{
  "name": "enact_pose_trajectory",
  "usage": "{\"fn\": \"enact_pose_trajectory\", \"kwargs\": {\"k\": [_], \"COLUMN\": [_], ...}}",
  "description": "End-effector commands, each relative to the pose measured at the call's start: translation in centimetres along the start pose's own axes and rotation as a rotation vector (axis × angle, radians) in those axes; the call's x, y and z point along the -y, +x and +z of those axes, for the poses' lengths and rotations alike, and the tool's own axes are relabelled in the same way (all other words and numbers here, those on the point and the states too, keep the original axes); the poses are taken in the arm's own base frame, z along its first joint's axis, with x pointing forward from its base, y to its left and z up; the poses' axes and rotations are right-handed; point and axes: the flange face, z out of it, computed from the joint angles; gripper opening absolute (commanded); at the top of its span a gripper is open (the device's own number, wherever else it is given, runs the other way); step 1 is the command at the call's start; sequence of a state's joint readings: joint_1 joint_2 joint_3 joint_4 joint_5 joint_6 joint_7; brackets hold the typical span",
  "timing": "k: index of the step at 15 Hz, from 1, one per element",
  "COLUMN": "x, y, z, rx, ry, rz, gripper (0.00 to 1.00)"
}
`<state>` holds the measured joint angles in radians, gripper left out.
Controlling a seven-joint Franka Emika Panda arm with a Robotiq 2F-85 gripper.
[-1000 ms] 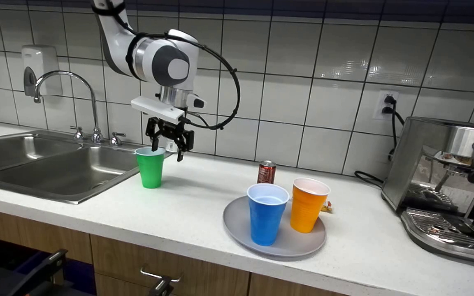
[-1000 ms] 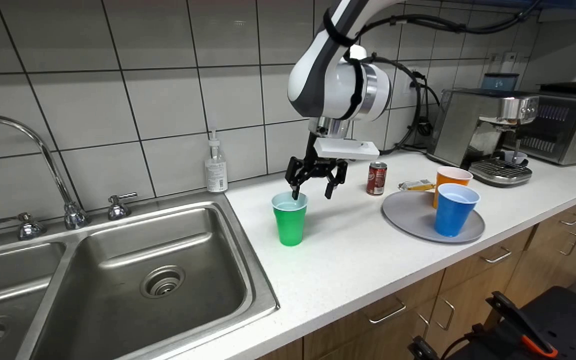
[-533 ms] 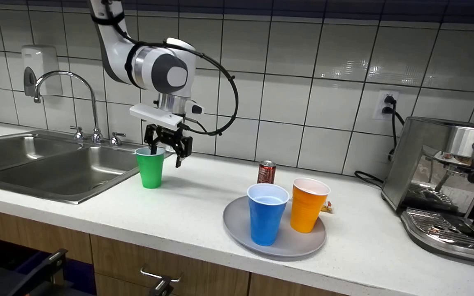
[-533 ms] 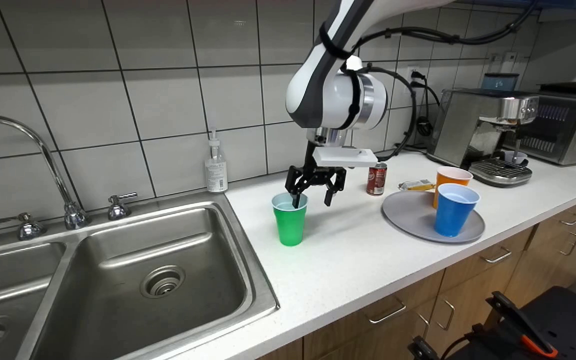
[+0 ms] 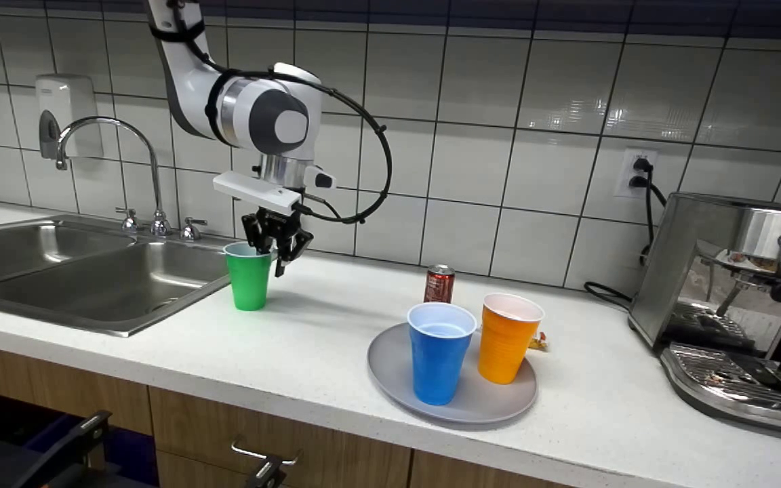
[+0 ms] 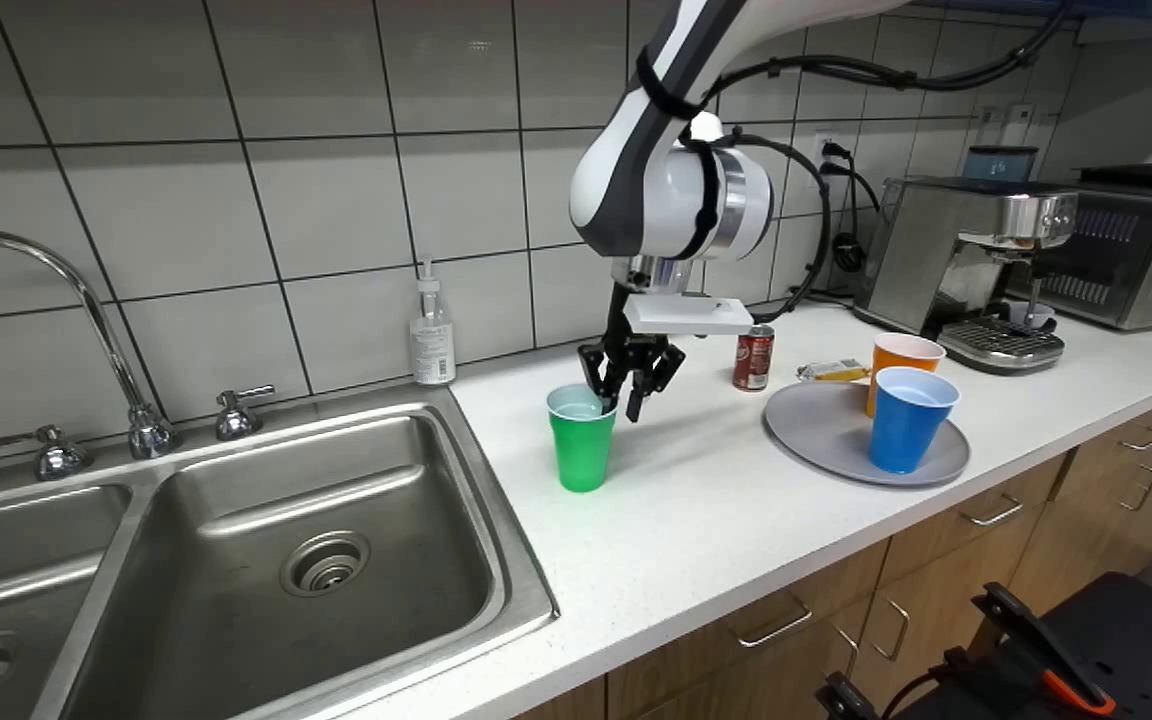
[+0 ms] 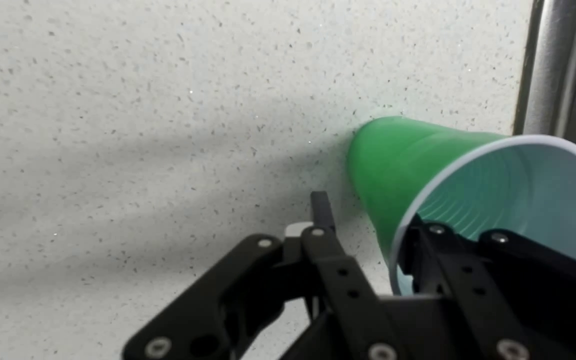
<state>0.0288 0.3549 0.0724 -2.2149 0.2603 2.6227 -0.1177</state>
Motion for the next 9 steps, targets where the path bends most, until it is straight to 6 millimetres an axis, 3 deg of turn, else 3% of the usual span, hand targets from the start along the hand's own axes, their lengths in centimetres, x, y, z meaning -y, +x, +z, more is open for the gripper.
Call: {"fn": "enact_pose_trajectory", "kwargs": {"k": [1, 9], "x": [0.4, 1.2], "y": [0.6, 0.3], "z": [-0.2, -1.8], "rx": [-0.013, -0.021], "ry": [-0.004, 0.035], "rz": [-0.004, -0.024], "gripper": [0.03, 0.01]}}
